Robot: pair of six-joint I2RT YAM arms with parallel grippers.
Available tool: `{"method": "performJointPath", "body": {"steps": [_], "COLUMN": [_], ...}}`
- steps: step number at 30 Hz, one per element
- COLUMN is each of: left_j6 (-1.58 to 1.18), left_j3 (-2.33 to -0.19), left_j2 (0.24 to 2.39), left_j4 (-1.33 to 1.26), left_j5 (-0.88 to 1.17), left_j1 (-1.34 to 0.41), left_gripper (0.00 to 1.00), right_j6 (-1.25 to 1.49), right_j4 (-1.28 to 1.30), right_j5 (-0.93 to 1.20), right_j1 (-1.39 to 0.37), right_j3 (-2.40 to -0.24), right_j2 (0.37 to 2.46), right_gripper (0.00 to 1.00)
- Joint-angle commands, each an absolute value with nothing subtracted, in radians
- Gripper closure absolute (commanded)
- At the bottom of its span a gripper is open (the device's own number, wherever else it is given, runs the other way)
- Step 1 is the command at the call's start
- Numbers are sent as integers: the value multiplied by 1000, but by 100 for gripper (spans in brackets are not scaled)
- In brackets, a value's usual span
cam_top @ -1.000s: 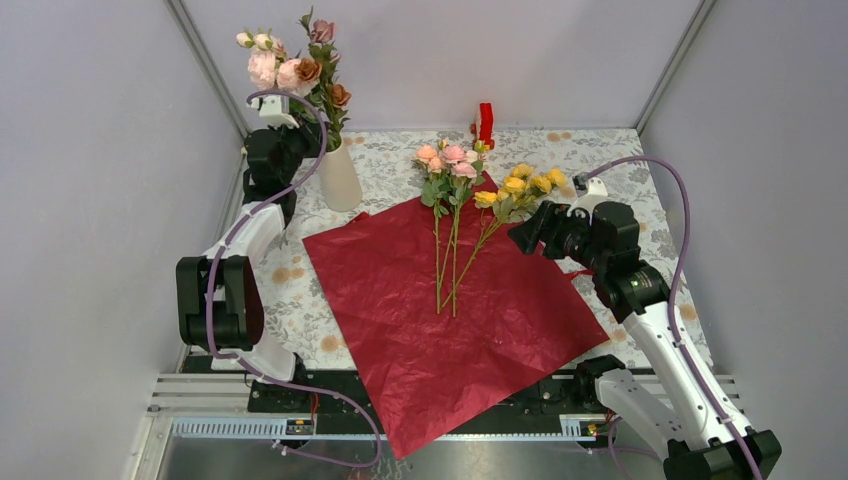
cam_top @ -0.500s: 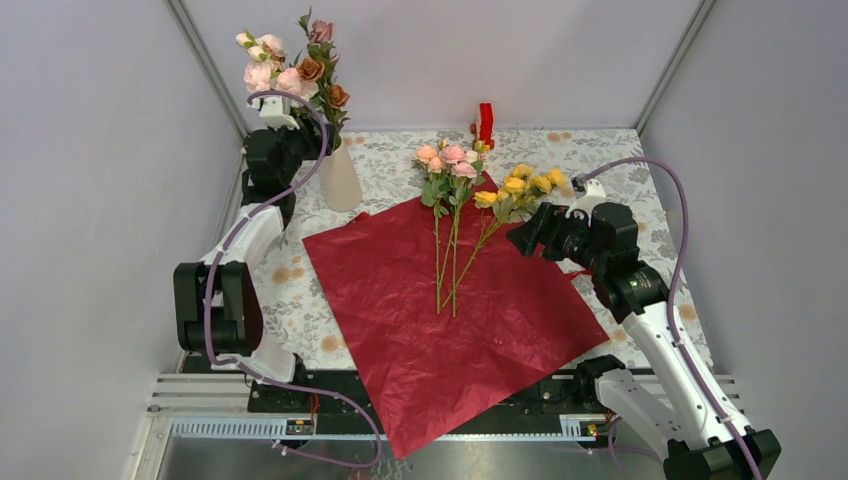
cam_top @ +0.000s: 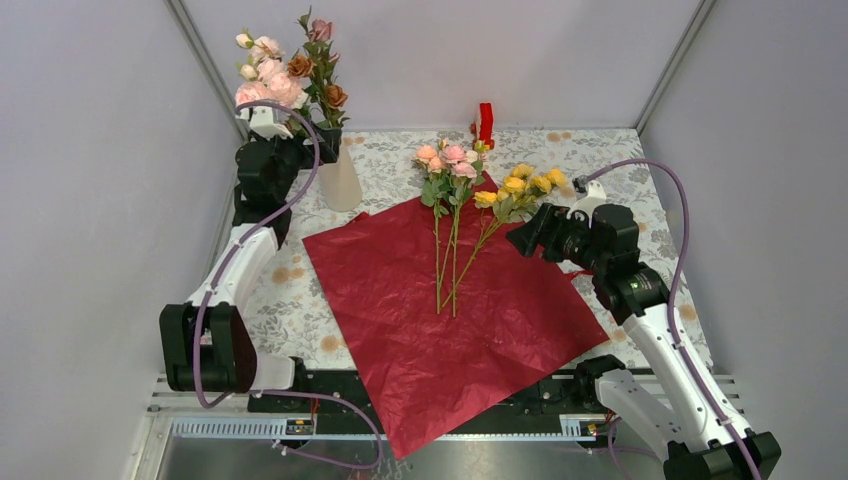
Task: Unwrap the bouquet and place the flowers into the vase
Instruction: Insert the fake flower into the vase, then pick up the fake flower from the wrapping paper.
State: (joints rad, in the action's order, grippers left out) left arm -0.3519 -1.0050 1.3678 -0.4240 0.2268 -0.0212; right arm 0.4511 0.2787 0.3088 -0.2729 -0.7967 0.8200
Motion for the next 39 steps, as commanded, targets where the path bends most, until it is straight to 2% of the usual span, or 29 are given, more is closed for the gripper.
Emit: {"method": "performJointPath", "body": {"steps": [1,10,28,39], "left_j6": [-392,-473,-518,-355], "left_j3": [-1007,-1040,-1033,-1027], "left_j2": [1292,1225,1124,1012], "left_j4": [-371,-133,95,269], "left_j5": [205,148,150,163], "left_j1": [-20,-20,-16,-16], "left_gripper": [1,1,1,1], "right_j6": [470,510,532,538], "right_j4": [245,249,271,327], "right_j5": [336,345,359,337], "right_j1": [-265,-265,-265,-267], "right_j3": [-789,-777,-776,-802], "right_j2": [799,798,812,895], "right_gripper": [20,20,22,26]}}
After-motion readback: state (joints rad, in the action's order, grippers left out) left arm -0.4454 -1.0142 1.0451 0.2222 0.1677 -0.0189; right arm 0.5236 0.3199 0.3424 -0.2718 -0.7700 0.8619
